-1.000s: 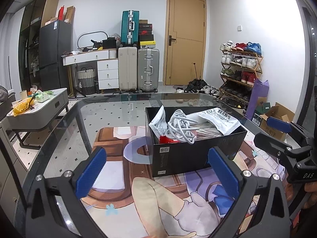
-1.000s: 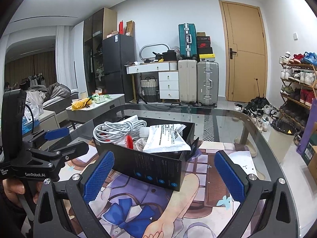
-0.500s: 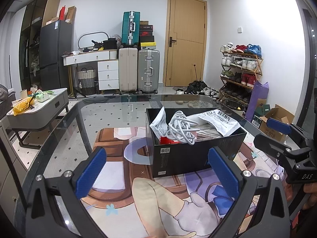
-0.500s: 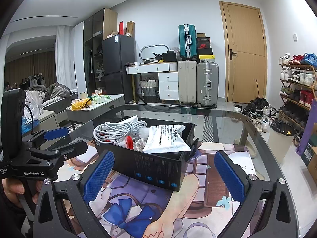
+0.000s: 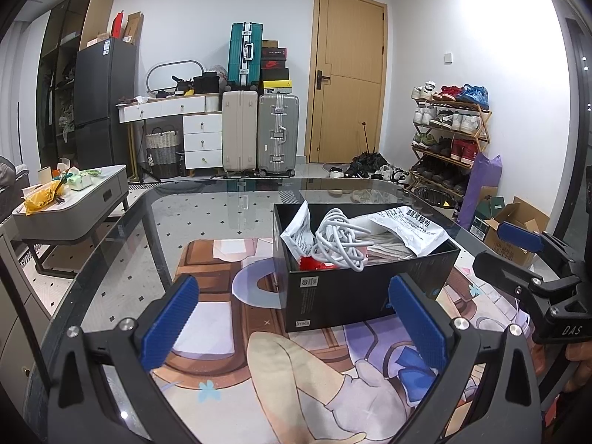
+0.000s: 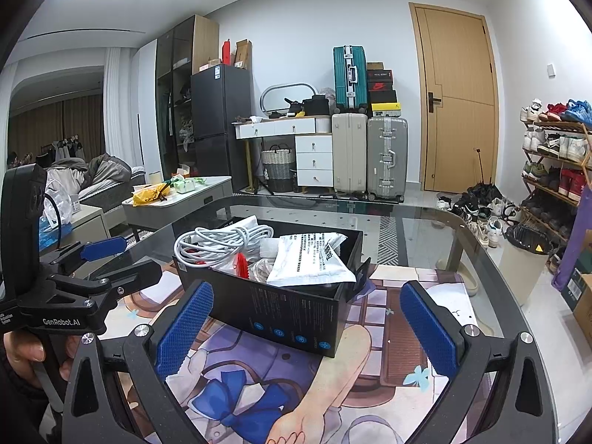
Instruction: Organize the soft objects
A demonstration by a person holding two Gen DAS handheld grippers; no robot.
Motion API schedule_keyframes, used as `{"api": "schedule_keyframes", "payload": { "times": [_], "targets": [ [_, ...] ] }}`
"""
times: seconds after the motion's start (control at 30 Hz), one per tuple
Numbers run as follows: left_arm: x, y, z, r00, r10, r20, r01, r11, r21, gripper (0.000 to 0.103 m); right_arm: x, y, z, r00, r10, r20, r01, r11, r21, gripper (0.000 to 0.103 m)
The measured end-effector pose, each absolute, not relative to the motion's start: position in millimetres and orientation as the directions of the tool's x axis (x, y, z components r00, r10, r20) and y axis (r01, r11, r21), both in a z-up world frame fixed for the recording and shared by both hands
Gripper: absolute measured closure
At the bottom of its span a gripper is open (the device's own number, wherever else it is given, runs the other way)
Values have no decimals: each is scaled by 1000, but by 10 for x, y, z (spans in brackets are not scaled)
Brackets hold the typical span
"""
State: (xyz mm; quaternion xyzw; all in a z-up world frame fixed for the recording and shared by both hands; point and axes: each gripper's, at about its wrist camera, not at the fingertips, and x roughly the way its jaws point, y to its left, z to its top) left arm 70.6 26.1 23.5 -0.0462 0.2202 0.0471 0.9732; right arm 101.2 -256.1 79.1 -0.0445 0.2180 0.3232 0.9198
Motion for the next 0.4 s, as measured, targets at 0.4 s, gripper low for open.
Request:
{"api": "schedule_keyframes", "payload": {
  "times": [0.4],
  "targets": [
    [684,260,246,902,76,-425,-117,991,-70,0,1010,-2563,786,696,575,-430,-614,787,59,0]
  ]
}}
